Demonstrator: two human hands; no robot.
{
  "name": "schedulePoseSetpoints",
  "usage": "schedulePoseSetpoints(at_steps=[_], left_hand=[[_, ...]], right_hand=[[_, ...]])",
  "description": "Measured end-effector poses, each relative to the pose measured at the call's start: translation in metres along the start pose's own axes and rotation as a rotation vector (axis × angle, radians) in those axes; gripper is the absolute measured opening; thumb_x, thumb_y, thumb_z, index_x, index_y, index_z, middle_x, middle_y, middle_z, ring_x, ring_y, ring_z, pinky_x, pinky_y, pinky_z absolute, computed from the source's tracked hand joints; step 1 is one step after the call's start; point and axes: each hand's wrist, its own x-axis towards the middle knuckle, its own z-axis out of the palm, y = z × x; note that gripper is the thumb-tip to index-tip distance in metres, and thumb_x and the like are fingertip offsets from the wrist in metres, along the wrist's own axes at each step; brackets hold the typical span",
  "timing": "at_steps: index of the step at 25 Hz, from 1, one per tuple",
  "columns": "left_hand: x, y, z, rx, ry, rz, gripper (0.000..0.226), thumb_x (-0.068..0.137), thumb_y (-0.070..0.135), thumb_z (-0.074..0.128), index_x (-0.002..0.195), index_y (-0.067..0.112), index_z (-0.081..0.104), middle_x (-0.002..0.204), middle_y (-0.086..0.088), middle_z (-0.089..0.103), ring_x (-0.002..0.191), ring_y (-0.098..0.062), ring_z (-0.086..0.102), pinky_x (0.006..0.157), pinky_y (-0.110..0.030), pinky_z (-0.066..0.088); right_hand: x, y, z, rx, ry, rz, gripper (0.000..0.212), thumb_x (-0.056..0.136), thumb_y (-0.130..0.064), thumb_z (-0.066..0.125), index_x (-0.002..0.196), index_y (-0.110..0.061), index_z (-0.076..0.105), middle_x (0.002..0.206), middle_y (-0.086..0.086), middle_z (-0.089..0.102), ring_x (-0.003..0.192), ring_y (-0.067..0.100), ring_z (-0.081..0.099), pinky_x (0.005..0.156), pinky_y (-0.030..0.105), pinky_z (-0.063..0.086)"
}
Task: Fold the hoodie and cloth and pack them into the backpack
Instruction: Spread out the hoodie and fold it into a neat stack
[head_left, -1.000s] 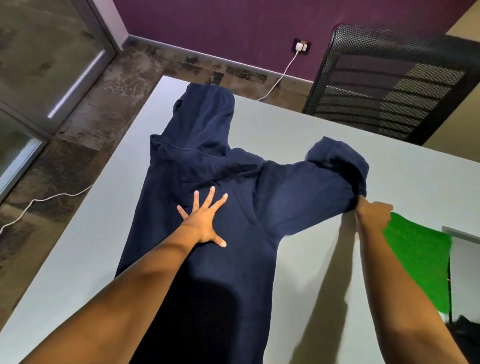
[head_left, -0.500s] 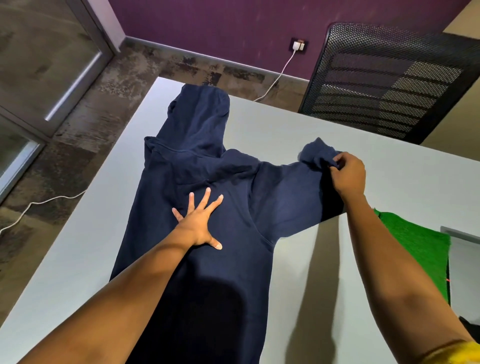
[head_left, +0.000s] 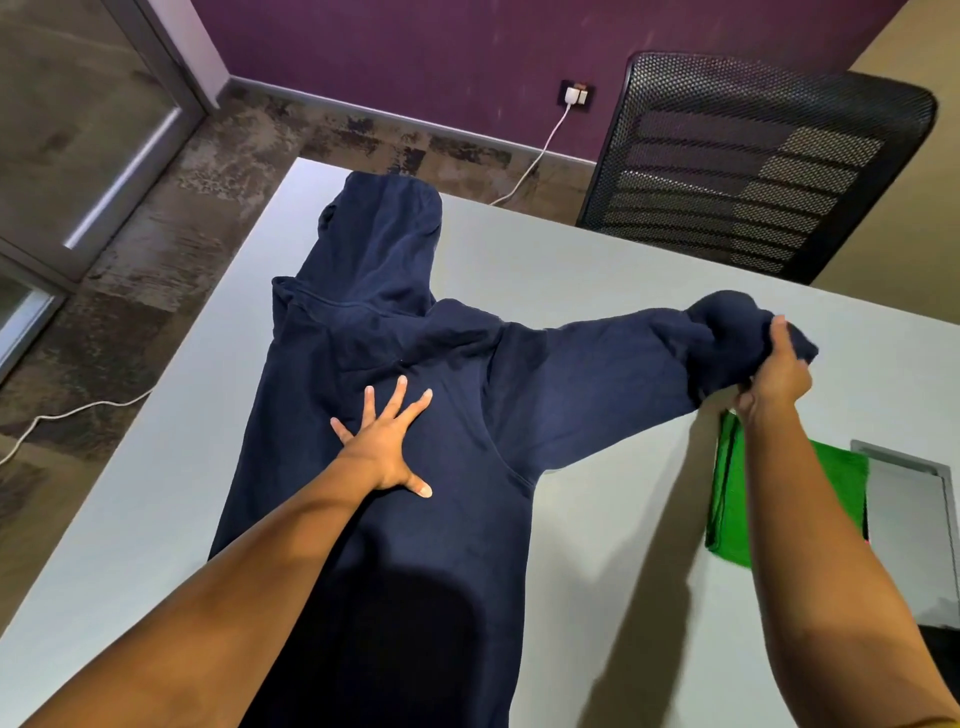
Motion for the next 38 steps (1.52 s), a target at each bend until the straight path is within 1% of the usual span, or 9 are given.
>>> schedulePoseSetpoints(at_steps=[4, 9, 12, 15, 18, 21, 25, 31, 38], left_hand=[[0.000, 0.001, 0.001, -0.019, 0.003, -0.002, 0.143, 0.054, 0.044, 0.095, 0.151, 0.054, -0.010, 0.158, 0.019, -0.034, 0.145, -0.029, -0.036, 0.106, -0.078, -0.009], [-0.006, 0.012, 0.000, 0.019, 0.019, -0.046, 0.142, 0.058, 0.042, 0.094, 0.154, 0.047, -0.011, 0.160, 0.011, -0.032, 0.149, -0.028, -0.028, 0.107, -0.076, -0.009], [-0.016, 0.026, 0.012, -0.012, 0.149, -0.004, 0.120, 0.069, 0.035, 0.089, 0.158, 0.032, 0.009, 0.167, -0.003, -0.002, 0.154, -0.029, 0.001, 0.119, -0.063, 0.004], [-0.053, 0.055, 0.027, -0.748, 0.231, 0.217, 0.059, 0.082, 0.044, 0.077, 0.134, 0.026, 0.055, 0.141, 0.000, 0.056, 0.135, -0.023, 0.050, 0.109, -0.035, 0.042], [-0.085, 0.077, 0.026, -1.789, -0.098, 0.110, 0.075, 0.076, 0.072, 0.063, 0.126, 0.017, 0.065, 0.125, -0.009, 0.069, 0.117, -0.032, 0.065, 0.101, -0.050, 0.050], [-0.103, 0.069, 0.032, -1.840, -0.001, -0.038, 0.060, 0.072, 0.048, 0.085, 0.114, 0.007, 0.072, 0.115, -0.020, 0.072, 0.101, -0.033, 0.071, 0.093, -0.049, 0.057], [-0.117, 0.053, 0.041, -1.694, 0.221, -0.231, 0.024, 0.077, 0.000, 0.080, 0.099, 0.002, 0.071, 0.109, -0.023, 0.072, 0.086, -0.031, 0.072, 0.082, -0.044, 0.060], [-0.144, 0.045, 0.012, -1.793, 0.152, -0.083, 0.034, 0.083, 0.013, 0.079, 0.115, 0.006, 0.070, 0.109, -0.012, 0.075, 0.096, -0.027, 0.073, 0.082, -0.041, 0.061], [-0.175, 0.046, -0.042, -1.844, -0.019, 0.268, 0.048, 0.092, 0.020, 0.069, 0.138, 0.011, 0.057, 0.134, -0.013, 0.064, 0.120, -0.032, 0.063, 0.096, -0.047, 0.055]], right_hand=[[0.002, -0.031, -0.005, -0.035, -0.049, -0.049, 0.013, 0.081, -0.023, 0.073, 0.081, -0.021, 0.061, 0.085, -0.003, 0.068, 0.077, 0.016, 0.064, 0.066, 0.029, 0.054], [-0.043, -0.036, 0.008, -0.060, -0.170, -0.249, 0.008, 0.082, -0.020, 0.068, 0.080, -0.022, 0.061, 0.078, -0.005, 0.063, 0.075, 0.008, 0.057, 0.073, 0.028, 0.050], [-0.112, -0.028, 0.011, -0.222, -0.323, -0.557, 0.026, 0.089, -0.017, 0.063, 0.075, -0.026, 0.044, 0.070, -0.007, 0.045, 0.067, 0.005, 0.040, 0.065, 0.026, 0.038], [-0.197, 0.005, 0.001, -0.425, -0.575, -0.774, 0.032, 0.082, 0.003, 0.049, 0.077, -0.025, 0.034, 0.083, -0.025, 0.060, 0.072, 0.003, 0.046, 0.067, 0.024, 0.036], [-0.255, 0.059, -0.033, -0.667, -0.962, -0.939, 0.045, 0.066, 0.012, 0.046, 0.089, -0.026, 0.048, 0.117, 0.000, 0.071, 0.101, 0.018, 0.060, 0.091, 0.035, 0.043], [-0.287, 0.105, -0.073, -0.964, -1.209, -1.045, 0.066, 0.075, 0.005, 0.055, 0.136, -0.019, 0.055, 0.107, -0.007, 0.064, 0.135, 0.014, 0.049, 0.109, 0.042, 0.037], [-0.319, 0.133, -0.131, -1.034, -1.063, -0.811, 0.059, 0.078, -0.024, 0.074, 0.132, -0.021, 0.051, 0.136, -0.008, 0.054, 0.125, 0.016, 0.053, 0.105, 0.035, 0.044], [-0.362, 0.160, -0.209, -1.268, -0.733, -0.126, 0.085, 0.063, -0.059, 0.081, 0.126, -0.025, 0.035, 0.119, -0.001, 0.057, 0.097, 0.023, 0.063, 0.079, 0.037, 0.054], [-0.389, 0.151, -0.235, -1.659, -0.881, 0.027, 0.054, 0.066, -0.054, 0.081, 0.102, -0.021, 0.059, 0.099, -0.003, 0.066, 0.086, 0.020, 0.061, 0.070, 0.030, 0.047]])
